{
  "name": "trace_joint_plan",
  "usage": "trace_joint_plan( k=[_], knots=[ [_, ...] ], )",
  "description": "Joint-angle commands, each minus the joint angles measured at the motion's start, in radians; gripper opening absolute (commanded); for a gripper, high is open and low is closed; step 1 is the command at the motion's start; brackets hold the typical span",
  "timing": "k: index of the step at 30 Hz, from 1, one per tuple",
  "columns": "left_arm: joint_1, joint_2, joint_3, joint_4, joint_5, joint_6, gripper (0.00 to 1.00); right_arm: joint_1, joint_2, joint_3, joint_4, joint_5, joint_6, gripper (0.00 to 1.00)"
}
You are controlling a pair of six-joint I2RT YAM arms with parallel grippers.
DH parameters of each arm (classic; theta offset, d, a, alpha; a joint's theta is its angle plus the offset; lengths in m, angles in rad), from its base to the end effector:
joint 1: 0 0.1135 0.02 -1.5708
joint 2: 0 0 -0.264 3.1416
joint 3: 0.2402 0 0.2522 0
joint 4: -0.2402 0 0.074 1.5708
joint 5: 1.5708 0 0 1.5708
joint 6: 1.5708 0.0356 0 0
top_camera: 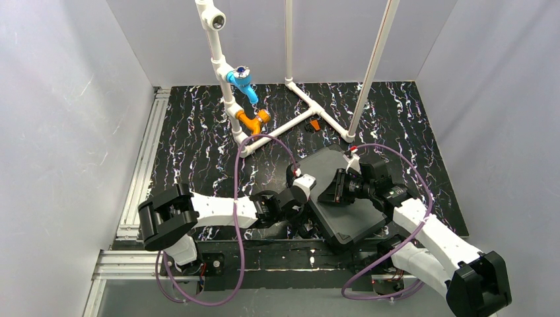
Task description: Pack up texas hold em set
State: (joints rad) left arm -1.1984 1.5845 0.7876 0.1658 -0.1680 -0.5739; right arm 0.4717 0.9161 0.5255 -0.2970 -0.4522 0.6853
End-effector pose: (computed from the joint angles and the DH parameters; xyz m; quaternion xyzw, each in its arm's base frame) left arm 0.1241 -0.3013 0.1798 0.2368 0.8572 -0.3022 0.3433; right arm 0.1627 0.1004 0.2178 -0.0013 0.8863 0.3974 0.2379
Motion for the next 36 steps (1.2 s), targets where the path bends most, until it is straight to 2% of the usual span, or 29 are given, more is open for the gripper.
trace_joint_plan(
  k=[1, 23, 36],
  knots=[
    [0.014, -0.022, 0.062, 0.024, -0.009, 0.032, 0.00, 0.001, 0.055, -0.076, -0.149, 0.142, -0.062, 0.24],
    [0.016, -0.128, 0.120, 0.021, 0.027, 0.050, 0.00, 0.001, 0.069, -0.082, -0.137, 0.144, -0.061, 0.23],
    [0.015, -0.093, 0.156, 0.030, 0.034, 0.057, 0.00, 0.001, 0.062, -0.090, -0.134, 0.144, -0.056, 0.23]
  ],
)
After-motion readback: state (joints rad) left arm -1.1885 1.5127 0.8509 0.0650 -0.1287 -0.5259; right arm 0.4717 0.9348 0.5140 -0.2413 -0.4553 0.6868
